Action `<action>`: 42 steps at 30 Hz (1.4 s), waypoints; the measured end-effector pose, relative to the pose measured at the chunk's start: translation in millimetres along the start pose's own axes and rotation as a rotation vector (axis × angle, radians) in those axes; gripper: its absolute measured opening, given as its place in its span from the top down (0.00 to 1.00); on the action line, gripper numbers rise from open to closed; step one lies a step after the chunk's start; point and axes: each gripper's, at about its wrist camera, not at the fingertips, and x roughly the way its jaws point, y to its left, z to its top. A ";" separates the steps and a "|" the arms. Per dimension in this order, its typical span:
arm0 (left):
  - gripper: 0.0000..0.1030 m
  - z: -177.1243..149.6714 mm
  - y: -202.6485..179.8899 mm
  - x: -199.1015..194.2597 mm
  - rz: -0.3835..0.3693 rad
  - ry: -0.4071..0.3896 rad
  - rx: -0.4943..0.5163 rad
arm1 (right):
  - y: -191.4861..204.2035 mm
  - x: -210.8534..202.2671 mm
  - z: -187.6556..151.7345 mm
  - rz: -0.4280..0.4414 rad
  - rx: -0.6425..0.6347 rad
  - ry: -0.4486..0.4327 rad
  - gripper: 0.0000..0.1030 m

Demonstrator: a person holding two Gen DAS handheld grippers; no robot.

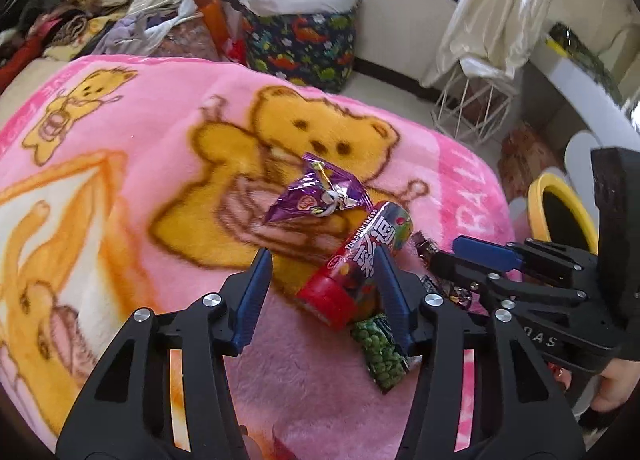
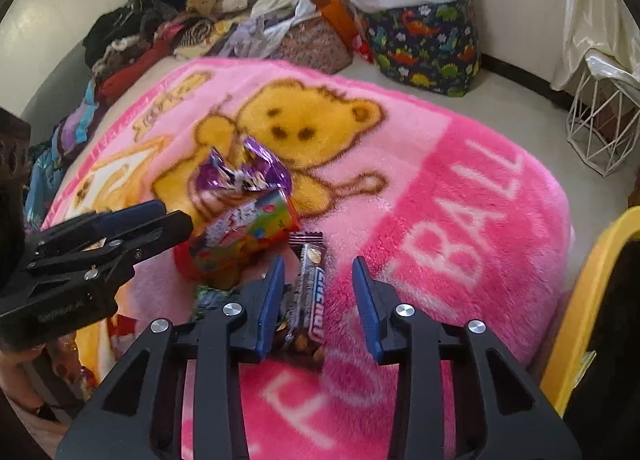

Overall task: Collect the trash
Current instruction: 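Grasp the red candy tube with the left tool while the right tool grasps the chocolate bar, then carry the red candy tube and chocolate bar over the yellow bin with both tools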

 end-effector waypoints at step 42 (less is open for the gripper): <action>0.74 -28.2 -16.4 -73.0 -0.032 -0.172 -0.096 | 5.8 -108.5 -55.1 0.146 -0.013 -0.181 0.88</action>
